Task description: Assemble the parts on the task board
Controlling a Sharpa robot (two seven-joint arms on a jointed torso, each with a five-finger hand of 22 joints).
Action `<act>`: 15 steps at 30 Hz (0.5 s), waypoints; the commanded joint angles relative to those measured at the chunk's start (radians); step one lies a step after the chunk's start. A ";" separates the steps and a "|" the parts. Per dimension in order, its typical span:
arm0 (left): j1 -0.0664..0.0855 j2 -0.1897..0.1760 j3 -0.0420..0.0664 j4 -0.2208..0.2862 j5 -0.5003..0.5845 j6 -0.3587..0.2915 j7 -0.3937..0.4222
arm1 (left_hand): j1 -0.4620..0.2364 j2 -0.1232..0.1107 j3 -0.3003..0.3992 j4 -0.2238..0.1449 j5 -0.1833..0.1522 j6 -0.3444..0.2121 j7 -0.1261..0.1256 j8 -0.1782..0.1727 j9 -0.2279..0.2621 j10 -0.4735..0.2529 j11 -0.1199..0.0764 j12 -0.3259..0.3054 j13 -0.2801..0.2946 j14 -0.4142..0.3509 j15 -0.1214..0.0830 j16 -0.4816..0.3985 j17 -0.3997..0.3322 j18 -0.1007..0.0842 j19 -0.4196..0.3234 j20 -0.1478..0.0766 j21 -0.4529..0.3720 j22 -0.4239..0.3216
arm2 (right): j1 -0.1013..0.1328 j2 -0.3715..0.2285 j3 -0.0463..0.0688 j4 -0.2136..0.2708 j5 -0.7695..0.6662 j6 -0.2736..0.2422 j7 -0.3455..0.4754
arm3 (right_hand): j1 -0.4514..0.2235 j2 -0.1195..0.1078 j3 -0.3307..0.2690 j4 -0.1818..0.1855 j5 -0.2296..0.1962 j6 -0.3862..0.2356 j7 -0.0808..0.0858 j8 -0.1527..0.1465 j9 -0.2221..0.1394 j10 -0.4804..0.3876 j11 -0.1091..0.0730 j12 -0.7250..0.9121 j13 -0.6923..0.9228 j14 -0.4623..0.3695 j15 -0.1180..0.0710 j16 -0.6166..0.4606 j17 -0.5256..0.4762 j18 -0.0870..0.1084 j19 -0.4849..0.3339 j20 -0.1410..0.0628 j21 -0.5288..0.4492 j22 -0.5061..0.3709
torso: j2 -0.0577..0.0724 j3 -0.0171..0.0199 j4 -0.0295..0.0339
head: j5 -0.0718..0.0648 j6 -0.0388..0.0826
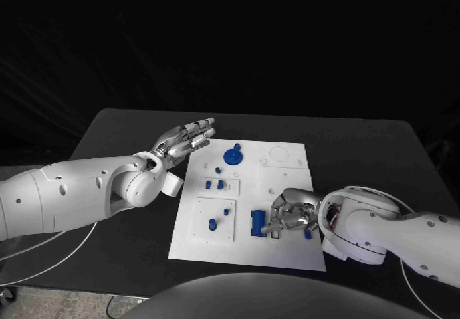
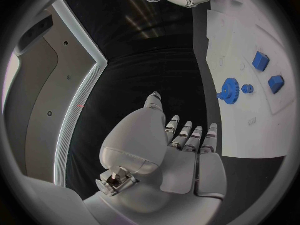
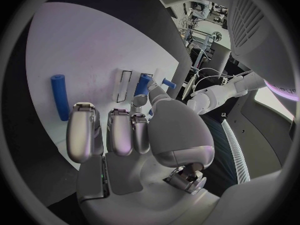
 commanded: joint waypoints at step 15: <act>0.000 -0.001 0.001 0.002 -0.005 0.022 0.006 | 0.017 0.002 0.000 -0.003 0.009 0.003 0.011 0.004 0.002 0.005 0.005 0.011 0.002 0.004 0.009 0.012 0.003 -0.015 0.015 -0.001 0.006 0.004 | 0.004 -0.043 0.000 0.020 -0.004 -0.063 0.006 | -0.035 -0.027 -0.033 0.086 -0.074 -0.106 0.007 -0.189 -0.078 0.105 -0.005 0.004 0.263 0.052 -0.004 -0.001 0.004 0.017 0.038 -0.007 -0.002 0.190 | 0.000 -0.0008 -0.0008 | 0.001 0.000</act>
